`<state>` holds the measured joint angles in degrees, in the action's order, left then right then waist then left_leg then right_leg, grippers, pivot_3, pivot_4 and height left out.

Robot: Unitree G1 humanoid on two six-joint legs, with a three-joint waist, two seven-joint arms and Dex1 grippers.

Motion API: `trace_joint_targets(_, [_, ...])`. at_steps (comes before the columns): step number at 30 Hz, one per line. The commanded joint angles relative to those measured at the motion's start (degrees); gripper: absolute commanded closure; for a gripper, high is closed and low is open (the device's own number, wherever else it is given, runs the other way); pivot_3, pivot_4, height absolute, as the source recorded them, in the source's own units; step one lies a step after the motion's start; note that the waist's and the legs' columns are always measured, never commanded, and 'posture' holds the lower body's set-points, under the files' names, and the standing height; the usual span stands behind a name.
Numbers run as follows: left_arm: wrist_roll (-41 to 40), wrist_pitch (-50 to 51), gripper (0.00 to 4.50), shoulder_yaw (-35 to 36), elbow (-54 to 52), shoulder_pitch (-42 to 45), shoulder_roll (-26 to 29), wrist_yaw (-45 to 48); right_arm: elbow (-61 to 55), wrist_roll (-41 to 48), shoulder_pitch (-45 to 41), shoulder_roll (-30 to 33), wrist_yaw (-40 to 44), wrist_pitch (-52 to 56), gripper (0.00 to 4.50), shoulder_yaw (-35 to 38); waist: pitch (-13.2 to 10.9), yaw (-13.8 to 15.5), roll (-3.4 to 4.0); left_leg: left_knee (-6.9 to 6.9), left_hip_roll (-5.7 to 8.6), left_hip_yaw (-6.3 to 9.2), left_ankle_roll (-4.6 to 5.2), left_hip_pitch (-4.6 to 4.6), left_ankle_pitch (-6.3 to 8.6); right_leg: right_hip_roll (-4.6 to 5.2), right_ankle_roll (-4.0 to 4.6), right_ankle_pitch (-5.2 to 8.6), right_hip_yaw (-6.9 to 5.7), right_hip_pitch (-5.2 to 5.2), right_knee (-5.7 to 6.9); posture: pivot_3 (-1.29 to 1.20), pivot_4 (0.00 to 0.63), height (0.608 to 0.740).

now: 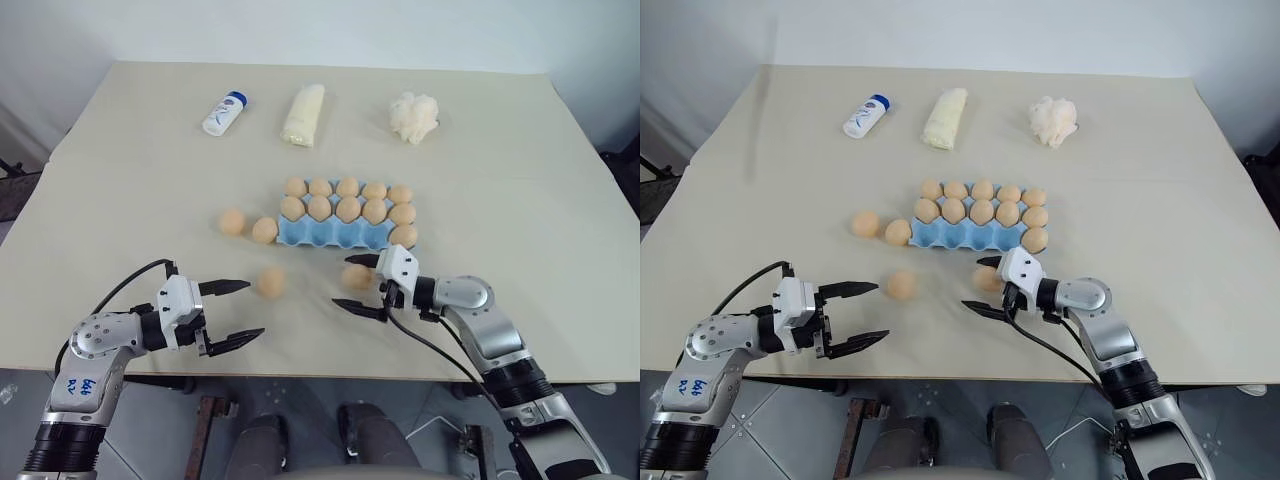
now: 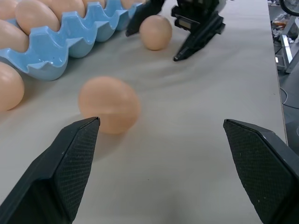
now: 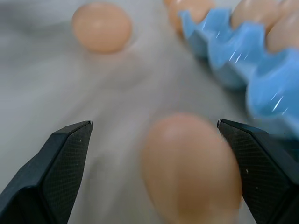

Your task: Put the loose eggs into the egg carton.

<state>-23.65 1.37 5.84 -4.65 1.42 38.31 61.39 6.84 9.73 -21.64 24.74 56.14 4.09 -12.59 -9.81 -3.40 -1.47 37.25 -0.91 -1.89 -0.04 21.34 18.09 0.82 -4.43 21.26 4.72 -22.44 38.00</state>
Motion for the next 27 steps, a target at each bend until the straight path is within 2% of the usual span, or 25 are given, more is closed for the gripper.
trace_joint_targets(1, [-1.2, 0.0, 0.00, 1.3, -2.5, -0.5, 0.0, -0.3, -3.1, 1.2, 0.7, 1.4, 1.4, 0.7, 0.03, 0.8, 0.0, 0.0, 0.00, 0.01, 0.00, 0.00, 0.00, 0.00, 0.00, 0.00, 0.00, 0.00, 0.00, 0.00, 0.00, 0.00, 0.150, 0.740])
trace_joint_targets(6, [-1.1, 0.2, 0.00, 0.7, -2.4, 0.0, -0.3, -0.3, -0.7, 0.2, 0.2, 0.3, -0.9, -0.7, 0.03, 1.3, 0.0, 0.0, 0.00, 0.02, 0.00, -0.01, 0.00, 0.00, 0.00, 0.00, 0.00, 0.00, 0.00, 0.00, 0.01, 0.00, 0.150, 0.740])
trace_joint_targets(7, [-1.0, 0.3, 0.00, 0.6, -2.3, 0.2, -0.4, -0.3, 0.1, -0.2, -0.1, -0.2, -1.7, -1.2, 0.21, 1.2, 0.0, 0.0, 0.00, 0.02, 0.00, 0.00, 0.00, -0.01, 0.00, 0.00, 0.00, 0.00, 0.00, 0.00, 0.02, 0.00, 0.150, 0.740])
trace_joint_targets(9, [-1.0, 0.4, 0.00, 0.4, -2.2, 0.6, -0.5, -0.2, 0.7, -0.3, -0.3, -1.0, -2.3, -2.1, 0.64, 1.1, 0.0, 0.0, 0.00, 0.03, 0.00, -0.01, 0.00, -0.01, 0.00, 0.00, 0.00, 0.00, 0.00, 0.00, 0.02, 0.00, 0.150, 0.740])
trace_joint_targets(14, [-1.0, 0.5, 0.00, 0.5, -2.1, 0.8, -0.4, 0.1, -3.7, 2.8, 1.1, -1.5, -1.0, 0.0, 2.35, 1.6, 0.0, 0.0, 0.00, 0.03, 0.00, -0.02, -0.01, 0.00, 0.00, 0.00, 0.00, 0.00, 0.00, 0.00, 0.03, 0.00, 0.150, 0.740])
trace_joint_targets(15, [-1.0, 0.5, 0.00, 0.6, -2.2, 0.8, -0.4, 0.1, -6.0, 4.6, 0.9, -1.1, -0.7, 1.6, 2.53, 2.6, 0.0, 0.0, 0.00, 0.02, 0.00, -0.01, -0.01, 0.00, 0.00, 0.00, 0.00, 0.00, 0.00, 0.00, 0.03, 0.00, 0.150, 0.740])
trace_joint_targets(17, [-1.1, 0.6, 0.00, 0.7, -2.2, 0.5, -0.4, 0.0, -8.6, 6.6, -0.5, -0.8, -1.7, 3.4, 2.60, 4.7, 0.0, 0.0, 0.01, 0.01, 0.00, -0.01, -0.01, 0.00, 0.00, 0.00, 0.00, 0.00, 0.00, -0.01, 0.02, 0.00, 0.150, 0.740])
trace_joint_targets(20, [-1.5, 1.2, 0.00, 0.8, -2.2, 0.7, -0.8, -0.4, -6.1, 6.5, -4.9, -1.2, -4.5, 5.0, 2.60, 7.1, 0.0, -0.1, 0.01, 0.04, 0.00, -0.02, -0.01, 0.00, 0.00, 0.00, 0.00, 0.00, 0.00, 0.00, 0.03, 0.00, 0.150, 0.740])
trace_joint_targets(27, [-1.3, 1.8, 0.00, 0.6, -2.5, 1.5, -1.9, -1.4, 7.9, 2.0, -12.6, -2.3, -7.3, -1.4, 2.60, 8.0, 0.0, -0.1, 0.00, 0.05, 0.00, -0.04, -0.02, -0.04, -0.05, 0.01, 0.02, -0.01, -0.02, -0.01, 0.08, 0.00, 0.150, 0.740])
